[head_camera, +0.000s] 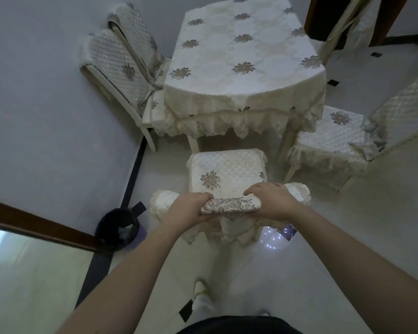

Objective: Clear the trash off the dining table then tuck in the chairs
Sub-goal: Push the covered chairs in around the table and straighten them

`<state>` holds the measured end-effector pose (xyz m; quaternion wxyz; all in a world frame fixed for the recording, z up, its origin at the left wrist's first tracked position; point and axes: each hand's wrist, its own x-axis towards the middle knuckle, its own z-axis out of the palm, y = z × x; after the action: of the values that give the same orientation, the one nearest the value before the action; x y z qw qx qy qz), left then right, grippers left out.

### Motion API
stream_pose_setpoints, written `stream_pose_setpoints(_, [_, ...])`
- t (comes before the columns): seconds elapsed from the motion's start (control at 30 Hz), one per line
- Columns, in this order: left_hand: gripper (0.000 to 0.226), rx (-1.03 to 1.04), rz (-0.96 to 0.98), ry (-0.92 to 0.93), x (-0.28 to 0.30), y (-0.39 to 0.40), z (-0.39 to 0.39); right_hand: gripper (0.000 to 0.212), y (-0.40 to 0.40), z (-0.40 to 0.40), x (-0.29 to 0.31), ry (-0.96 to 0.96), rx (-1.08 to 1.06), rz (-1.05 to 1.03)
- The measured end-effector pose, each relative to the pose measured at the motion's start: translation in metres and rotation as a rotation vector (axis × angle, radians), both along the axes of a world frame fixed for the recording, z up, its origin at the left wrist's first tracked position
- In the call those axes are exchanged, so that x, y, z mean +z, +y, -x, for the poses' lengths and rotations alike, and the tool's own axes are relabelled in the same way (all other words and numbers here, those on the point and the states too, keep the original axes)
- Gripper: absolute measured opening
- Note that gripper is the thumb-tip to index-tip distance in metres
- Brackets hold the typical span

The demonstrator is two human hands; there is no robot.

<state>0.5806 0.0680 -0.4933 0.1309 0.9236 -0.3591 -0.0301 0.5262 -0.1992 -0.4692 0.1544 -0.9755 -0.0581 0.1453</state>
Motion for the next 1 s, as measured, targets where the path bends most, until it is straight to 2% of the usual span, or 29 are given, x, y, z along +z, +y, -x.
stream_pose_setpoints(0.1, [0.057,0.035,-0.021,0.003,0.001,0.013,-0.009,0.059,-0.004,-0.001,0.003,0.025,-0.002,0.020])
stream_pose_setpoints(0.23, [0.046,0.062,-0.007,-0.048,-0.011,0.031,-0.021,0.064,0.001,0.003,0.004,0.040,-0.051,0.083])
stream_pose_setpoints(0.37, [0.047,-0.039,0.045,-0.021,-0.018,0.036,-0.029,0.058,0.005,0.007,0.008,0.016,-0.058,0.165])
stream_pose_setpoints(0.5, [0.045,-0.133,0.050,-0.073,-0.026,0.039,-0.039,0.053,0.005,0.006,0.007,0.001,-0.091,0.163])
stream_pose_setpoints(0.7, [0.040,-0.187,0.031,-0.152,-0.032,0.037,-0.057,0.054,-0.001,0.000,-0.007,-0.030,-0.158,0.131])
stream_pose_setpoints(1.0, [0.039,-0.209,0.023,-0.126,-0.028,0.032,-0.095,0.047,0.008,-0.024,0.006,0.024,-0.191,0.167])
